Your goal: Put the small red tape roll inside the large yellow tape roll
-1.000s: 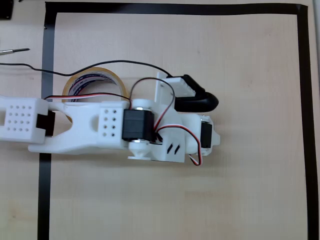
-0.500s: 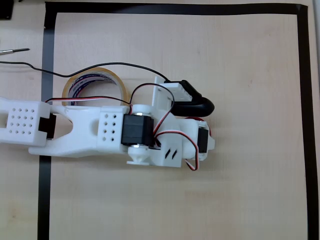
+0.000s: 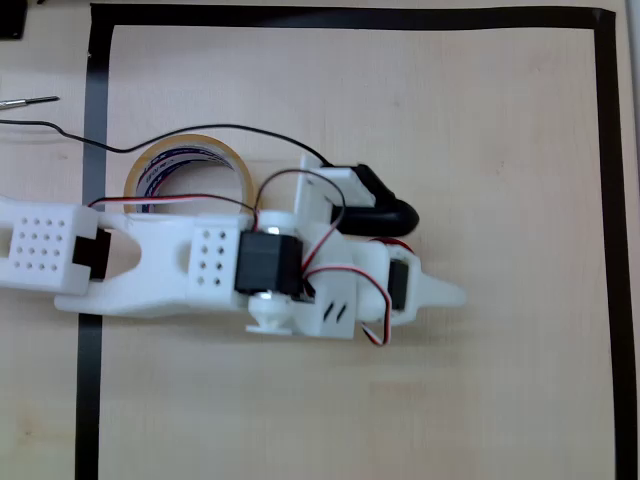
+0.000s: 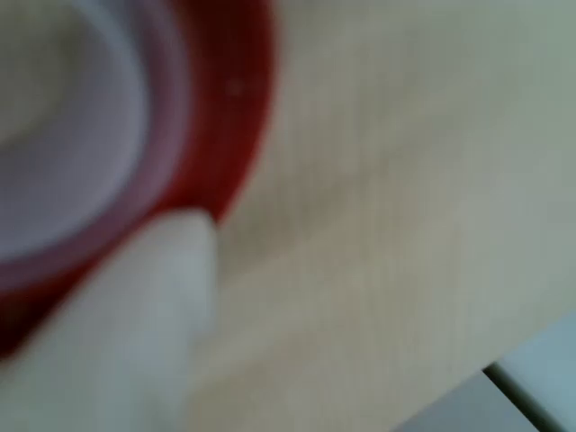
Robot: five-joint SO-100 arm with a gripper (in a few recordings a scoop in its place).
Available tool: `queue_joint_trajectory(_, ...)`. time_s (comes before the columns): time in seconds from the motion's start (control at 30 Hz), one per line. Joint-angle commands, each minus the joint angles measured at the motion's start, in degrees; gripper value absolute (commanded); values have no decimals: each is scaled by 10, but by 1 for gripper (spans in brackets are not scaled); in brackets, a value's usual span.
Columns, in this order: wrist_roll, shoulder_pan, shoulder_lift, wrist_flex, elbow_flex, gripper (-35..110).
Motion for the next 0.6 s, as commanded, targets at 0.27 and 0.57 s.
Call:
queue_joint_trajectory(0.27, -4, -29, 146, 188, -33, 28)
queue_joint_trajectory(0.57, -4, -24, 61, 201, -31, 26)
